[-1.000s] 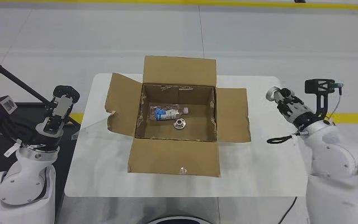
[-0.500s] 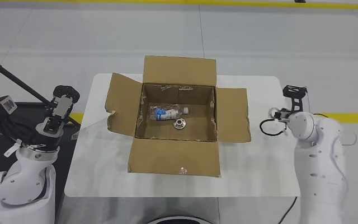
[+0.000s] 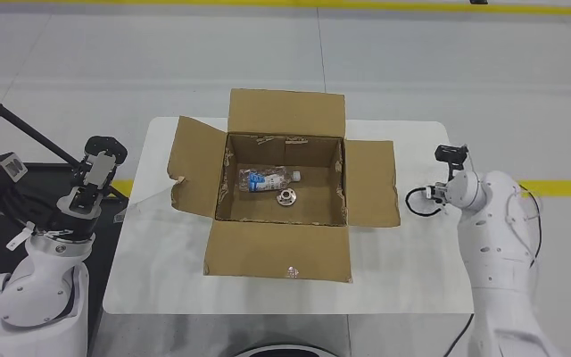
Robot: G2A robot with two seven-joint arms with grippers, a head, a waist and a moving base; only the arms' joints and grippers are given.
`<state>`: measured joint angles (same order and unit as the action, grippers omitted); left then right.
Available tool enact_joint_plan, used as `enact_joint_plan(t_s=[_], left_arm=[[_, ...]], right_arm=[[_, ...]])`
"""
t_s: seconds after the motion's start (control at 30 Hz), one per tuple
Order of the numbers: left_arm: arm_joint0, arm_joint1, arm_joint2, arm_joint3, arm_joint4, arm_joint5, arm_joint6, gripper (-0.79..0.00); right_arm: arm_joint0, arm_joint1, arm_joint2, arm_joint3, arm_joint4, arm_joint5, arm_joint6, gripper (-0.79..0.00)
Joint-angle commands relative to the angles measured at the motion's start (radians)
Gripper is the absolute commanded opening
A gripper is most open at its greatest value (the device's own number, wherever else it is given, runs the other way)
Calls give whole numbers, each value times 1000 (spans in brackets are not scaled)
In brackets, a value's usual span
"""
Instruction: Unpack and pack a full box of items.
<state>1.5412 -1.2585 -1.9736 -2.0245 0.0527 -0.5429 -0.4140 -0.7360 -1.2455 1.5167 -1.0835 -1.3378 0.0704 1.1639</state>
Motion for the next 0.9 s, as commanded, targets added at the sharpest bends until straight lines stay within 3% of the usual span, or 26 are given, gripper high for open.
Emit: enact_joint_plan(t_s=[0.0,0.1,0.23,0.27,0.33,0.47,0.53,0.67,0.87], left_arm=[[0,0,0,0,0,0,0,0],[0,0,0,0,0,0,0,0],[0,0,0,0,0,0,0,0],[0,0,0,0,0,0,0,0],[0,0,0,0,0,0,0,0],[0,0,0,0,0,0,0,0],[0,0,0,0,0,0,0,0],[0,0,0,0,0,0,0,0],[0,0,0,0,0,0,0,0]], right_arm=[[5,0,-1,13,5,3,-5,-730],[5,2,2,22,12,13,-13,-659],[-7,5,8,6,17,15,-12,-659],[-12,6,11,0,19,17,-12,-585],[-21,9,18,-20,19,20,-12,-526],[-49,15,33,-87,18,28,-2,-505],[-64,17,37,-129,12,35,11,-443],[-102,20,51,-260,43,32,4,-431],[-199,17,31,-602,113,-1,-14,-403]])
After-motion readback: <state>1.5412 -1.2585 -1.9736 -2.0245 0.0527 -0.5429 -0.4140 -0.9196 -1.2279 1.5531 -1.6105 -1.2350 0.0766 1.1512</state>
